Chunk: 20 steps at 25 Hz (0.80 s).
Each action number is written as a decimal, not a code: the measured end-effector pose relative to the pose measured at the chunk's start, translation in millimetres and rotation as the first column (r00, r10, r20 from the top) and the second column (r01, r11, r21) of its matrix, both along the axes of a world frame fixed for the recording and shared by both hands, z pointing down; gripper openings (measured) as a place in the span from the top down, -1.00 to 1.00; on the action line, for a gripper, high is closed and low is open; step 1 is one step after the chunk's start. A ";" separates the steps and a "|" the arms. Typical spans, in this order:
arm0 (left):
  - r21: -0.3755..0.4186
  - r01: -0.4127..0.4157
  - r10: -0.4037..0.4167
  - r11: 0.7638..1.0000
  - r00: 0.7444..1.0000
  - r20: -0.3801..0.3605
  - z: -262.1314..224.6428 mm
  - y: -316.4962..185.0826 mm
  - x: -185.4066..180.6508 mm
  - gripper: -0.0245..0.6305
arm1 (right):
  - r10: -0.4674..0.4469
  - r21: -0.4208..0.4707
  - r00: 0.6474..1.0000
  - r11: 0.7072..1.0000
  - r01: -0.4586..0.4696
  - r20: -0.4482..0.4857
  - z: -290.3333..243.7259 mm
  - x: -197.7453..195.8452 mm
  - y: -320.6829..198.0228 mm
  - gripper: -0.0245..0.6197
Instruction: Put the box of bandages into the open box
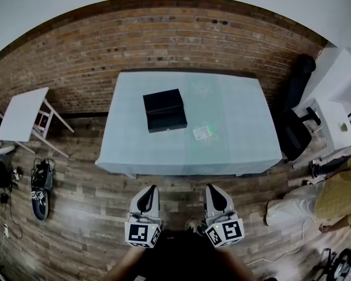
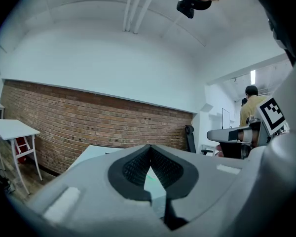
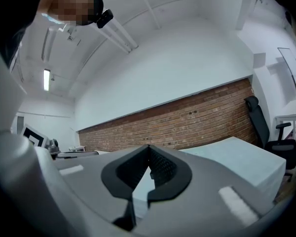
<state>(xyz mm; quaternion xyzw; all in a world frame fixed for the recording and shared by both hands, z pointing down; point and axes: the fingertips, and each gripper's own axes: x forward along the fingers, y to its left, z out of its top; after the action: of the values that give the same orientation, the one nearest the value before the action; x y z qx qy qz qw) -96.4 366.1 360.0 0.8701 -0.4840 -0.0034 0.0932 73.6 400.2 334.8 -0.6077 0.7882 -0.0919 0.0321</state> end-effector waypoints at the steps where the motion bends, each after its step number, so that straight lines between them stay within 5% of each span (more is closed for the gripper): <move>1: 0.000 0.001 -0.001 1.000 1.000 0.000 -0.4 0.4 1.7 0.93 | -0.001 0.000 1.000 1.000 0.001 -0.003 0.0 1.5 0.5 0.92; 20: -0.001 0.054 -0.054 0.999 0.998 0.032 -1.9 16.2 72.4 0.93 | -0.123 -0.003 0.991 0.992 0.123 -0.053 6.7 52.4 8.9 0.92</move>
<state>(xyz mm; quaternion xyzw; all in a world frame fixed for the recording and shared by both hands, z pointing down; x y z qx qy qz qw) -24.0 382.3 358.1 0.8566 -0.5087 0.0084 0.0861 126.0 409.1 341.4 -0.5603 0.8246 -0.0772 0.0056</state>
